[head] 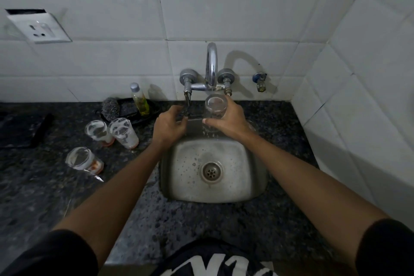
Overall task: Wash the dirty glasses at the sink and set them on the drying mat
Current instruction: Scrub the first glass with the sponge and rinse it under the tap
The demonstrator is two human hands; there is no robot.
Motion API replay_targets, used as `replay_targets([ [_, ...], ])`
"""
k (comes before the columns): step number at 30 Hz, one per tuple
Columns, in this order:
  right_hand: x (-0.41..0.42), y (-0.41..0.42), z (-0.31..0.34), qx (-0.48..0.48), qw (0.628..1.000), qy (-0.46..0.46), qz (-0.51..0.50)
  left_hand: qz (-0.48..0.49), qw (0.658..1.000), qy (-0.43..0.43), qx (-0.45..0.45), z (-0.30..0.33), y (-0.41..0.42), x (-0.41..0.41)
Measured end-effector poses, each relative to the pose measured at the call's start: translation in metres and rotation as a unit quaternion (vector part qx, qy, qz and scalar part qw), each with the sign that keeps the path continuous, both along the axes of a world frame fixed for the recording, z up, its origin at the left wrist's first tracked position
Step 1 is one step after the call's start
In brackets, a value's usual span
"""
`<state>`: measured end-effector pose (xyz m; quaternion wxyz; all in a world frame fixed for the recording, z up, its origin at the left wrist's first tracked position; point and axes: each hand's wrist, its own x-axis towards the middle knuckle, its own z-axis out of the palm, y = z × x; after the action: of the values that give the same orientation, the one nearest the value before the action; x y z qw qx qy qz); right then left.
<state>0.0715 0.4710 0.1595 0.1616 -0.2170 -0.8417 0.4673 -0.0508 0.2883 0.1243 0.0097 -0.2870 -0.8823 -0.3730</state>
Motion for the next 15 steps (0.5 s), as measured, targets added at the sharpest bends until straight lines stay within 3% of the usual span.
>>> replay_targets([
  [15,0.019,-0.017,0.002,0.027,0.997,0.033,-0.072,-0.016,1.000,0.001,-0.006,0.011,-0.011,0.029],
])
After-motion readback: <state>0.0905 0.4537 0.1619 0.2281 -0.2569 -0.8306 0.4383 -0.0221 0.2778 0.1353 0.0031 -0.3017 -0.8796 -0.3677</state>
